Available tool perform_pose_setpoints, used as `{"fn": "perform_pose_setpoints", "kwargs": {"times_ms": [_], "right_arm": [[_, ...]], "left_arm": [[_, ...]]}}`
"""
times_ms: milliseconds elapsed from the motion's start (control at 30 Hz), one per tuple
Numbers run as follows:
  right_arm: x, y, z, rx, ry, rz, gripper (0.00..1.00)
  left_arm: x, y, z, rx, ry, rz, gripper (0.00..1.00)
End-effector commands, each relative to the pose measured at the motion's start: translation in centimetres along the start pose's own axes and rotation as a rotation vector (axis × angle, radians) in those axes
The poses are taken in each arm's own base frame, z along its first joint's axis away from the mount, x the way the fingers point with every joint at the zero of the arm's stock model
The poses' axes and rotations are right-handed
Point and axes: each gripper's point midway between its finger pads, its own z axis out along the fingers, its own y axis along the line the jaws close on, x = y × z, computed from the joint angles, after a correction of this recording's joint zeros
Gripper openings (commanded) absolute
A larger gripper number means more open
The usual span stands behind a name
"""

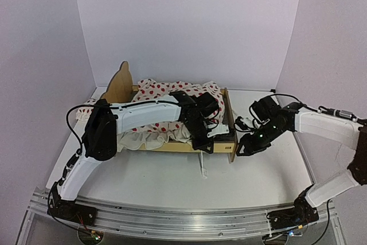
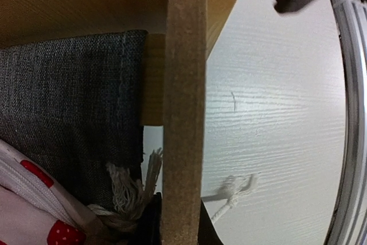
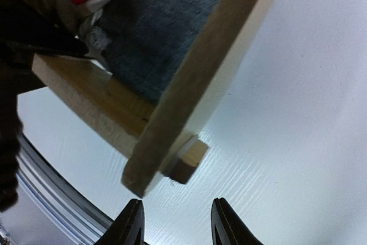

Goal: Set up the pet bed

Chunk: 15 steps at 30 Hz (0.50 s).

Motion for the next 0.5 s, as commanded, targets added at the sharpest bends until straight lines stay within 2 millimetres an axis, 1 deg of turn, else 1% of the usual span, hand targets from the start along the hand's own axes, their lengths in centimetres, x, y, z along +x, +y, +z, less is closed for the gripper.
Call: {"fn": "perform_pose_setpoints", "kwargs": {"times_ms": [0,33,67,167,233,300,333,400,467], "right_arm": [[-2.1,4.0,-3.0,-0.200,-0.255,-0.176,0.42],[-2.0,4.5,-3.5,-0.224,-0.291,-0.220,0.42],[-1.8,4.9,-3.8,-0.240,-0.318,-0.259,0.42],[-1.5,6.0,-5.4,-0.281,-0.410,-0.351,0.41],[-1.4,6.7,-6.1,-0.317,-0.480,-0.400,0.41],[-2.1,7.7,-7.1,-0.357,-0.580,-0.444,0.41],[-2.1,8.0,-7.1,-0.368,-0.607,-0.452,0.41],[-2.8,7.9,-7.4,-0.357,-0.659,-0.444,0.41],[-3.1,7.7,-7.7,-0.346,-0.681,-0.423,0.41]], "left_arm": [[-5.9,-2.2,-9.5,0.044,-0.168,-0.106,0.00],[-6.6,-2.5,-11.0,0.058,-0.208,-0.108,0.00],[-7.5,-3.0,-12.9,0.066,-0.258,-0.099,0.00],[-8.9,-3.5,-16.0,0.051,-0.345,-0.069,0.00],[-9.7,-3.8,-17.6,0.040,-0.390,-0.054,0.00],[-10.7,-4.0,-19.1,0.045,-0.431,-0.044,0.00],[-11.1,-4.3,-19.9,0.058,-0.453,-0.037,0.00],[-11.7,-4.7,-21.3,0.066,-0.487,-0.015,0.00],[-11.6,-5.0,-22.3,0.064,-0.499,0.003,0.00]]}}
